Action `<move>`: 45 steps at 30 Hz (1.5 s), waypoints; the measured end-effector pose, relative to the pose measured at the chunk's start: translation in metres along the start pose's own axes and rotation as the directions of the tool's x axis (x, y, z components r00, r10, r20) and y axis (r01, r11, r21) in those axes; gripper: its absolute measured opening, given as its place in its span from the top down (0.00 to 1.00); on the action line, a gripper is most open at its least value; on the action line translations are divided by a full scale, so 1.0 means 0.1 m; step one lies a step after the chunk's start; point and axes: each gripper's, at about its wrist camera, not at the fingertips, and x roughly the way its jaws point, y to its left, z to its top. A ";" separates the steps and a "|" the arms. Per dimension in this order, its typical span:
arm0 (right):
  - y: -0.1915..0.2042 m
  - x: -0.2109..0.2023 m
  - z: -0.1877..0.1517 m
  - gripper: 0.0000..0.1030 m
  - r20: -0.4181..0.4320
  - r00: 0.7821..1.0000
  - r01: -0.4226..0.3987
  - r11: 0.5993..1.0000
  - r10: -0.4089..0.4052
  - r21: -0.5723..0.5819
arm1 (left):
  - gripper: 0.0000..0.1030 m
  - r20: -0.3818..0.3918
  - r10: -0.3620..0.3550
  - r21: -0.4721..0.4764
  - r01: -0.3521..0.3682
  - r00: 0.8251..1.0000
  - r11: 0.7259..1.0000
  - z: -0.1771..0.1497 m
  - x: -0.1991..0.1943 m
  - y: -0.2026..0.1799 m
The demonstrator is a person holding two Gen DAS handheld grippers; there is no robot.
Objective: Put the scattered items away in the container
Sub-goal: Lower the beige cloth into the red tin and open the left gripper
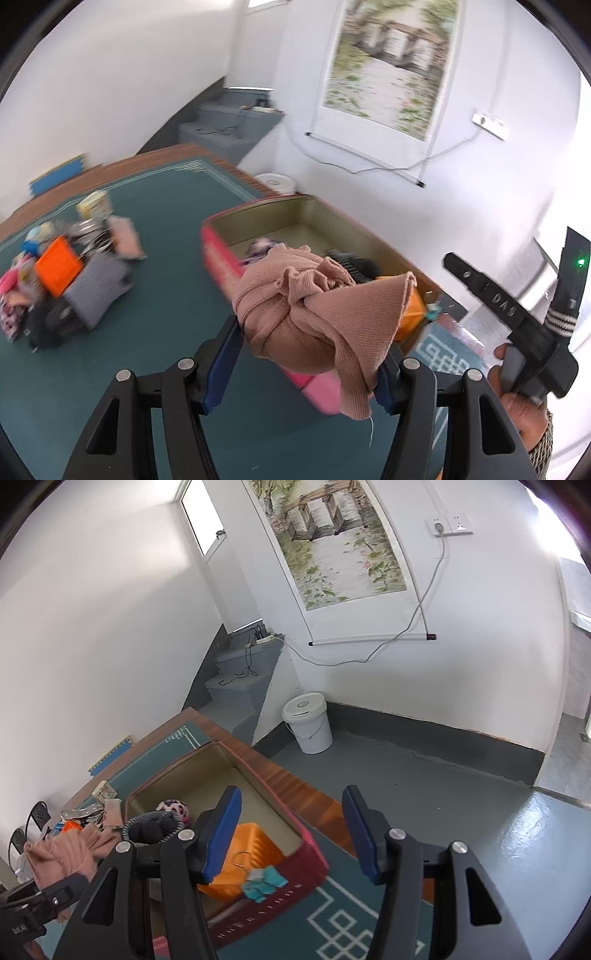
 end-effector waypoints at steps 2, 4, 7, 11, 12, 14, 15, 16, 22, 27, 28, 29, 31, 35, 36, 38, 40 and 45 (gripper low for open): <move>-0.06 -0.01 0.00 0.41 0.000 1.000 0.006 1.000 -0.006 0.004 | 0.38 -0.005 -0.021 0.030 0.021 1.000 0.999 0.05 0.08 -0.15; -0.11 -0.01 0.00 0.41 -0.001 1.000 0.010 1.000 -0.010 0.009 | 0.38 -0.012 -0.039 0.055 0.039 0.999 0.998 0.09 0.17 -0.28; -0.16 -0.01 -0.01 0.41 -0.004 1.000 0.015 1.000 -0.015 0.019 | 0.38 -0.031 -0.046 0.063 0.048 0.998 0.997 0.10 0.31 -0.36; -0.19 -0.01 -0.01 0.41 -0.007 1.000 0.015 1.000 -0.014 0.024 | 0.36 -0.072 -0.064 0.047 0.067 0.995 0.997 0.08 0.45 -0.36; -0.19 -0.01 -0.01 0.41 -0.006 1.000 0.014 1.000 -0.014 0.024 | 0.36 -0.084 -0.076 0.039 0.080 0.994 0.996 0.07 0.47 -0.34; -0.18 -0.02 -0.01 0.41 -0.002 1.000 0.015 1.000 -0.015 0.023 | 0.36 -0.090 -0.095 0.028 0.098 0.991 0.995 0.06 0.48 -0.31; -0.18 -0.02 -0.01 0.41 -0.001 1.000 0.013 1.000 -0.013 0.022 | 0.35 -0.088 -0.104 0.023 0.106 0.991 0.994 0.06 0.47 -0.30; -0.17 -0.02 -0.01 0.41 -0.001 1.000 0.011 1.000 -0.011 0.021 | 0.35 -0.085 -0.111 0.019 0.113 0.990 0.993 0.06 0.45 -0.29; -0.08 -0.04 -0.02 0.41 0.004 1.000 -0.005 1.000 0.005 0.012 | 0.35 -0.025 -0.139 -0.004 0.139 0.990 0.990 0.08 0.27 -0.18; 0.04 -0.09 -0.03 0.41 0.011 1.000 -0.023 1.000 0.023 -0.003 | 0.35 0.004 -0.115 -0.027 0.115 0.993 0.993 0.11 0.15 0.00; 0.07 -0.11 -0.03 0.41 0.012 1.000 -0.028 1.000 0.028 -0.006 | 0.35 0.005 -0.104 -0.033 0.104 0.995 0.994 0.10 0.13 0.05; 0.11 -0.11 -0.03 0.41 0.012 0.999 -0.034 0.999 0.034 -0.012 | 0.35 0.005 -0.093 -0.039 0.094 0.996 0.995 0.10 0.12 0.10; 0.19 -0.11 -0.05 0.41 0.008 0.999 -0.048 0.999 0.049 -0.025 | 0.35 0.007 -0.071 -0.051 0.072 0.997 0.996 0.08 0.08 0.19; 0.38 -0.12 -0.08 0.41 -0.005 0.996 -0.085 0.995 0.085 -0.058 | 0.35 0.007 -0.026 -0.076 0.026 1.000 0.997 0.04 0.01 0.39; 0.44 -0.13 -0.09 0.41 -0.009 0.995 -0.098 0.993 0.097 -0.067 | 0.35 0.004 -0.011 -0.086 0.011 1.000 0.996 0.02 0.00 0.45; 0.55 -0.15 -0.11 0.41 -0.018 0.992 -0.128 0.988 0.127 -0.085 | 0.35 0.000 0.016 -0.113 -0.016 1.000 0.993 -0.04 -0.04 0.61; 0.68 -0.16 -0.13 0.39 -0.030 0.985 -0.170 0.981 0.168 -0.098 | 0.35 -0.006 0.043 -0.142 -0.043 0.999 0.989 -0.10 -0.05 0.77; 1.08 -0.20 -0.21 0.37 -0.052 0.966 -0.259 0.953 0.254 -0.159 | 0.35 -0.009 0.105 -0.232 -0.104 0.994 0.967 -0.23 -0.17 1.23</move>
